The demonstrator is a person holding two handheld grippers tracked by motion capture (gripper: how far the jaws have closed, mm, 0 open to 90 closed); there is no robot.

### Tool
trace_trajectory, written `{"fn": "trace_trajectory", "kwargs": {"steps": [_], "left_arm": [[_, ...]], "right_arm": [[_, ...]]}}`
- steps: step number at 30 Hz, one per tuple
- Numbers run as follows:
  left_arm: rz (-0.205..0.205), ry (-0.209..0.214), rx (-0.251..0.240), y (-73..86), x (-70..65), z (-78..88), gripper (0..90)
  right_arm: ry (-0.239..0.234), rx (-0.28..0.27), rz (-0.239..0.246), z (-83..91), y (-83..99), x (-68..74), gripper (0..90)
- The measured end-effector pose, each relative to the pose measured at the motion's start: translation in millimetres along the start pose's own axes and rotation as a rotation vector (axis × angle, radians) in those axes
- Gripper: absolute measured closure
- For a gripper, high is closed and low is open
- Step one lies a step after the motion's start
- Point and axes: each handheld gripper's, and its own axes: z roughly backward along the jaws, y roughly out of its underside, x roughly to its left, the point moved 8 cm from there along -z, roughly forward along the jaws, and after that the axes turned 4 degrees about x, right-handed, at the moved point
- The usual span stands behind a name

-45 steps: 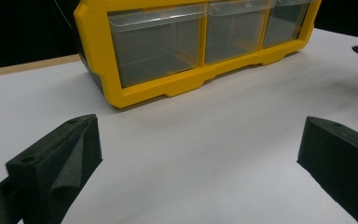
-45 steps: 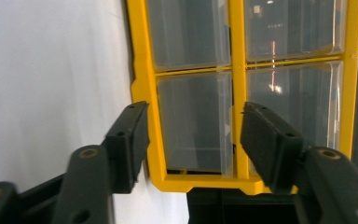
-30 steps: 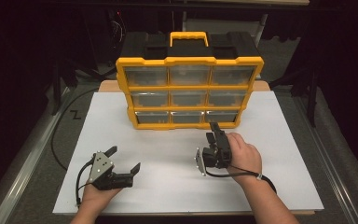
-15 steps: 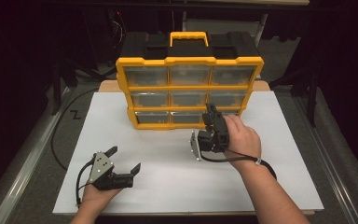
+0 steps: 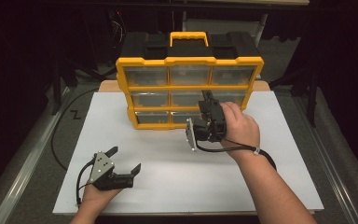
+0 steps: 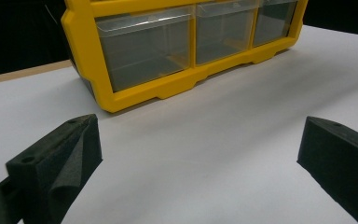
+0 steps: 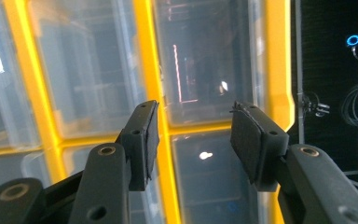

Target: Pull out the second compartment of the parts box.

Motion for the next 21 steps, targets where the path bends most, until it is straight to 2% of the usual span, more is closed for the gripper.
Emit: {"fn": "trace_trajectory", "kwargs": {"steps": [15,21], "left_arm": [[0.004,-0.001,0.002,0.8,0.0,0.4,0.4],[-0.003,0.003,0.003,1.4,-1.2,0.9,0.4]], "right_arm": [[0.033,0.003,-0.013,-20.4,-20.0,-32.3,58.8],[0.038,0.004,0.003,-27.9,-27.1,-37.5,61.2]]}}
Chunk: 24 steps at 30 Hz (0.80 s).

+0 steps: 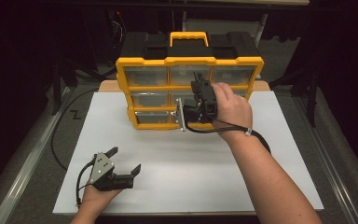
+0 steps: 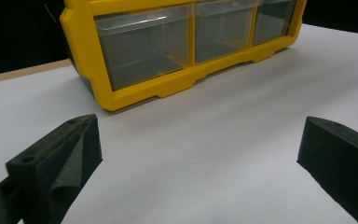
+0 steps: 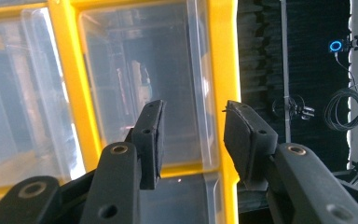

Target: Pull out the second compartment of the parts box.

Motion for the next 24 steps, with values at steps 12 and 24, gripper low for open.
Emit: {"fn": "trace_trajectory", "kwargs": {"steps": [12,24], "left_arm": [[0.010,0.001,0.008,2.4,0.4,-0.3,0.4],[0.009,0.001,0.002,1.8,0.7,0.0,0.4]], "right_arm": [[0.009,0.022,0.027,-18.6,-11.6,-9.6,70.5],[0.015,0.032,0.046,-24.9,-10.1,-6.0,73.9]]}}
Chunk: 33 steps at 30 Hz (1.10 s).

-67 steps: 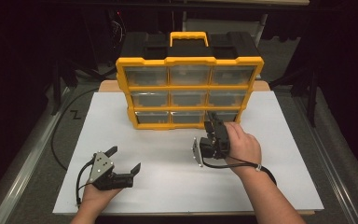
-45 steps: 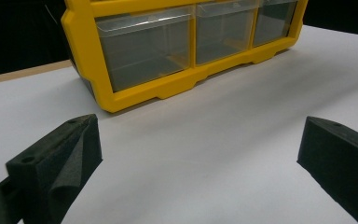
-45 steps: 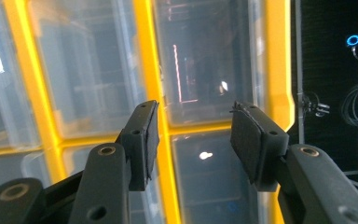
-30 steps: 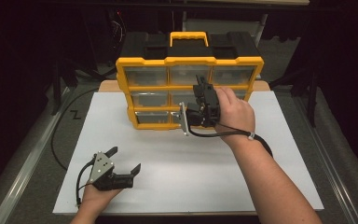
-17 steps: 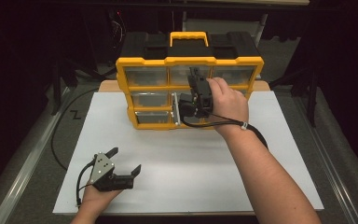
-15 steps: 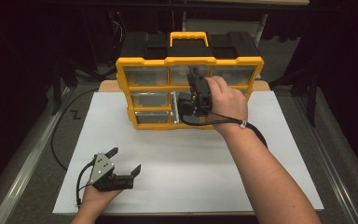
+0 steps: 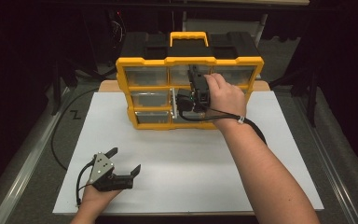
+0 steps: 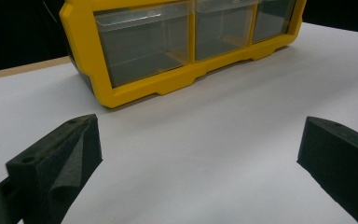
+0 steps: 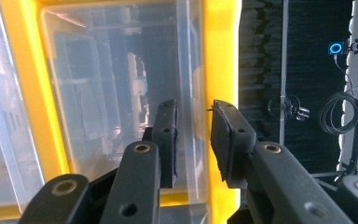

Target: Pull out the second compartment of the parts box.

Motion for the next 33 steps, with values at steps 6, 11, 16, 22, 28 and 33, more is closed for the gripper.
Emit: {"fn": "trace_trajectory", "kwargs": {"steps": [6,11,16,22,28,33], "left_arm": [[-0.006,0.005,0.007,0.4,-0.5,-1.4,0.6],[-0.014,0.011,0.004,-0.5,-1.3,0.0,0.7],[-0.017,0.015,0.005,-0.8,-1.8,-0.9,0.8],[-0.015,0.020,0.005,-1.0,-3.1,-1.3,0.9],[-0.015,0.022,0.006,-1.0,-2.9,-1.0,1.2],[-0.011,0.023,0.002,-1.4,-2.9,-1.2,1.5]], "right_arm": [[0.012,0.006,-0.008,-0.8,0.6,2.7,76.5],[0.027,0.012,-0.011,-0.1,2.1,2.5,78.8],[0.035,0.013,-0.007,-0.1,1.6,2.0,80.6],[0.043,0.014,-0.005,-1.0,-0.2,2.6,80.5],[0.053,0.024,0.010,-1.6,-1.6,2.5,80.5],[0.056,0.026,0.018,-1.8,-2.9,2.8,80.8]]}}
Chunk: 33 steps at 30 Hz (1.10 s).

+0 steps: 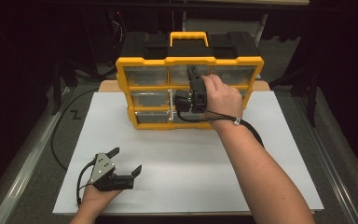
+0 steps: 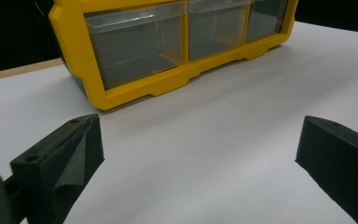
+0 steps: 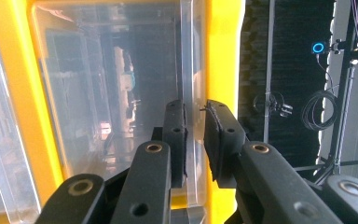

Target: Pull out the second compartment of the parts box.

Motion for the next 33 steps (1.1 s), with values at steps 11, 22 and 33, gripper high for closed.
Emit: {"fn": "trace_trajectory", "kwargs": {"steps": [11,22,33], "left_arm": [[-0.003,0.003,0.004,0.5,0.1,0.0,1.8],[0.004,0.011,-0.001,-0.4,0.4,0.4,1.9],[0.004,0.019,-0.002,-1.1,-1.1,0.1,1.9]], "right_arm": [[-0.010,-0.013,0.013,5.7,0.2,-1.7,83.1],[-0.012,-0.019,0.024,21.1,2.1,-3.8,83.5],[0.011,-0.039,0.033,44.3,3.3,-4.9,83.5]]}}
